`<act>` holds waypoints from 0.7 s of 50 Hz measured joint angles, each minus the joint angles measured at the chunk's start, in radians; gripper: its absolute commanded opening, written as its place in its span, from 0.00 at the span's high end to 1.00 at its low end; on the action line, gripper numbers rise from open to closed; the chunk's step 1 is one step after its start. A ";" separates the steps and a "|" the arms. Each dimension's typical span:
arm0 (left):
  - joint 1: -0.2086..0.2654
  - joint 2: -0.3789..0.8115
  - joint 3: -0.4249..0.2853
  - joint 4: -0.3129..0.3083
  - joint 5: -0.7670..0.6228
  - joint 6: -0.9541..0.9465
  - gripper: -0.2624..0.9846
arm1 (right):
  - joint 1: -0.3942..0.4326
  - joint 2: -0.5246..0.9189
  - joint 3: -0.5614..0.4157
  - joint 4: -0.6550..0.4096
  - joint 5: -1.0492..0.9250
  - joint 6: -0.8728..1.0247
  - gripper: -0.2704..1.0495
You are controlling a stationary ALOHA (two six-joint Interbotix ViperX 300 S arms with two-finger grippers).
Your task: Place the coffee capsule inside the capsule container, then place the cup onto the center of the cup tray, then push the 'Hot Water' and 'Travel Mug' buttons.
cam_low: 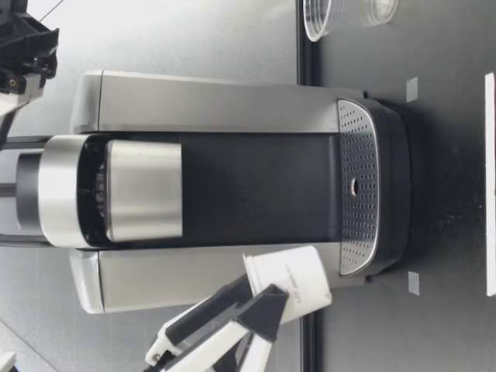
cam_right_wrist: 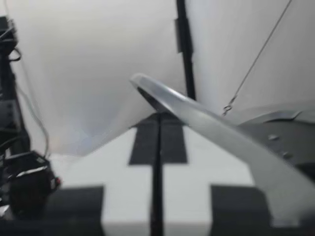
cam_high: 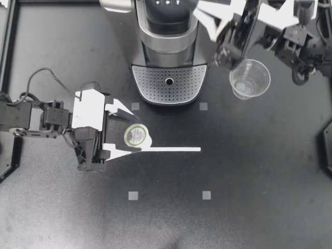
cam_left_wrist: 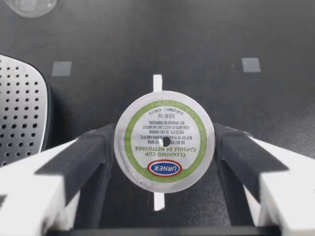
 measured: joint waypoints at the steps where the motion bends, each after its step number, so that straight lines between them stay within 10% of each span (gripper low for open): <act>1: 0.000 0.000 0.000 0.000 -0.002 0.000 0.33 | -0.006 0.000 -0.002 0.000 0.000 0.002 0.76; 35: 0.000 -0.020 -0.089 0.026 0.051 0.057 0.34 | -0.176 0.089 -0.106 -0.002 -0.008 0.003 0.76</act>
